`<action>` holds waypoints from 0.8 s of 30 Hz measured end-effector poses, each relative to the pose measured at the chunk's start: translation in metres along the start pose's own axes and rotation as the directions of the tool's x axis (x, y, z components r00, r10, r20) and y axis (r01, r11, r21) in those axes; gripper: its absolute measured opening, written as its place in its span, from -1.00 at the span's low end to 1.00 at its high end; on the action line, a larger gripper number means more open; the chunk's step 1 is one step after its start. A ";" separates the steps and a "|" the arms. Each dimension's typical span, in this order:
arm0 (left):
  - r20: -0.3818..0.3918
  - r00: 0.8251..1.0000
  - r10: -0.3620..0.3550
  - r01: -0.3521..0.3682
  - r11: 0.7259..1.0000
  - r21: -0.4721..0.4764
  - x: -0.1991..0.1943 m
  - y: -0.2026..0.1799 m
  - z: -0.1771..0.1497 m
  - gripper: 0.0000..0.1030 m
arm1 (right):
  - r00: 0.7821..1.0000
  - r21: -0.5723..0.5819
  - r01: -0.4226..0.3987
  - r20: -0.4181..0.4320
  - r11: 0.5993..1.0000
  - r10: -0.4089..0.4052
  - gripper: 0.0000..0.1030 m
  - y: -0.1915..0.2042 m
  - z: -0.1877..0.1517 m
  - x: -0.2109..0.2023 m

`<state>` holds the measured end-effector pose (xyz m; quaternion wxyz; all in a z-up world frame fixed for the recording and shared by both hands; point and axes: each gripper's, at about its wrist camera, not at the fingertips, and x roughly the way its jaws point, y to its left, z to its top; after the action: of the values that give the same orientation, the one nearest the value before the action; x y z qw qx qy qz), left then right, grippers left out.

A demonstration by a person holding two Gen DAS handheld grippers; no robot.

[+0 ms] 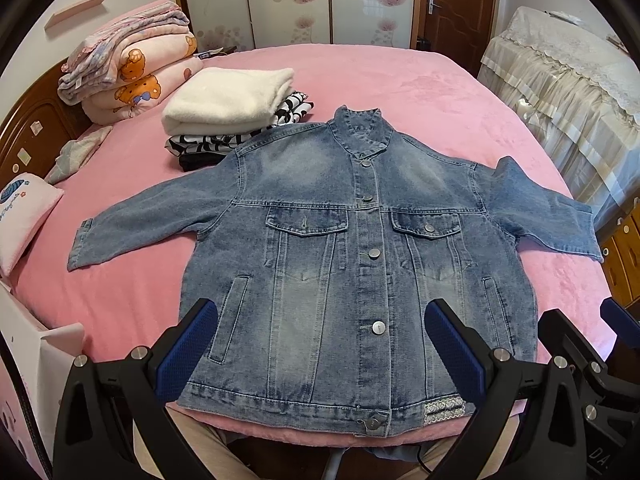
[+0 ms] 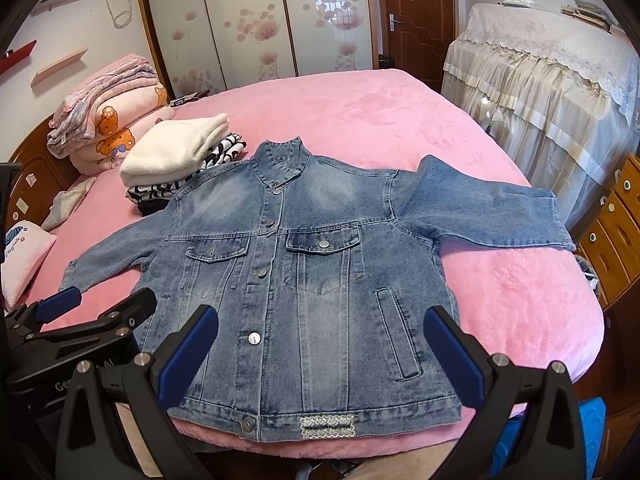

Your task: Fold large clothes

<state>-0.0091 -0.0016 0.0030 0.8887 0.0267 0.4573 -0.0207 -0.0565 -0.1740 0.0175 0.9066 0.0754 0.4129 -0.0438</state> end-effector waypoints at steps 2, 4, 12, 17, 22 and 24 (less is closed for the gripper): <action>0.000 1.000 0.000 0.000 1.000 -0.001 0.000 0.000 0.000 0.98 | 1.000 -0.001 0.000 0.001 1.000 0.000 1.00 0.000 0.000 0.000; -0.001 1.000 -0.001 0.001 1.000 0.000 0.000 0.000 0.001 0.98 | 1.000 0.000 -0.001 0.002 1.000 0.001 1.00 -0.001 0.000 -0.001; 0.002 1.000 0.000 0.000 1.000 -0.001 -0.002 -0.001 0.000 0.98 | 1.000 0.008 -0.010 0.003 1.000 0.010 1.00 -0.004 0.003 -0.001; 0.007 1.000 0.002 -0.002 1.000 0.000 -0.005 -0.002 -0.001 0.98 | 1.000 0.010 -0.013 0.007 1.000 0.013 1.00 -0.005 0.003 -0.003; -0.009 1.000 -0.009 0.009 1.000 -0.003 -0.004 -0.003 -0.001 0.98 | 1.000 0.014 -0.023 0.008 1.000 0.023 1.00 -0.006 0.003 -0.004; -0.014 1.000 -0.010 0.010 1.000 -0.004 -0.003 -0.003 -0.001 0.98 | 1.000 0.014 -0.027 0.007 1.000 0.027 1.00 -0.006 0.002 -0.003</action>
<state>-0.0118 -0.0042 0.0045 0.8853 0.0227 0.4637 -0.0243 -0.0580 -0.1806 0.0202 0.9080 0.0873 0.4082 -0.0350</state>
